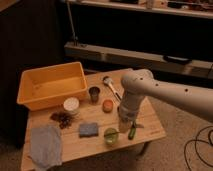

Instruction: Place fork in plastic cup

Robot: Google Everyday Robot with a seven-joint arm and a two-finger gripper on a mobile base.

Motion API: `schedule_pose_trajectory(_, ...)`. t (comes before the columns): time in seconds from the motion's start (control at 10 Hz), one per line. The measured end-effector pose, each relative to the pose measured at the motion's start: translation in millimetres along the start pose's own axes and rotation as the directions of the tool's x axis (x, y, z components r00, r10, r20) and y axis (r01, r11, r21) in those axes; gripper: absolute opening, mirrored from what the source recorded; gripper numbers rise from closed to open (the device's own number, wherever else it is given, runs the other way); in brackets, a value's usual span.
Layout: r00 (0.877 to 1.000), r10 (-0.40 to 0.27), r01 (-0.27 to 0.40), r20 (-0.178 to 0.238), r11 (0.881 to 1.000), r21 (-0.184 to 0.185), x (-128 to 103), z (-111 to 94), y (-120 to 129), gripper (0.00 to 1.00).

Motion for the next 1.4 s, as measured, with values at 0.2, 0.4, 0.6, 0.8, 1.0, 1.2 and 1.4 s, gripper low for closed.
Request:
schedule_pose_trajectory(0.2,1.000,0.015,-0.015,-0.012,1.000,-0.008,-1,13,-4,0.00)
schedule_pose_trajectory(0.4,0.999,0.040,-0.040,-0.027,0.999,-0.011,2,21,-12,0.00)
schedule_pose_trajectory(0.6,0.997,0.053,-0.054,-0.050,0.998,-0.014,6,24,-19,0.00)
schedule_pose_trajectory(0.8,0.995,0.071,-0.073,-0.068,0.997,-0.015,12,25,-25,0.00)
schedule_pose_trajectory(1.0,0.994,0.077,-0.079,-0.073,0.997,-0.013,11,25,-29,0.00)
schedule_pose_trajectory(1.2,0.994,0.080,-0.081,-0.075,0.997,-0.010,9,24,-33,0.00)
schedule_pose_trajectory(1.4,0.993,0.082,-0.083,-0.083,0.996,-0.011,6,21,-36,0.00)
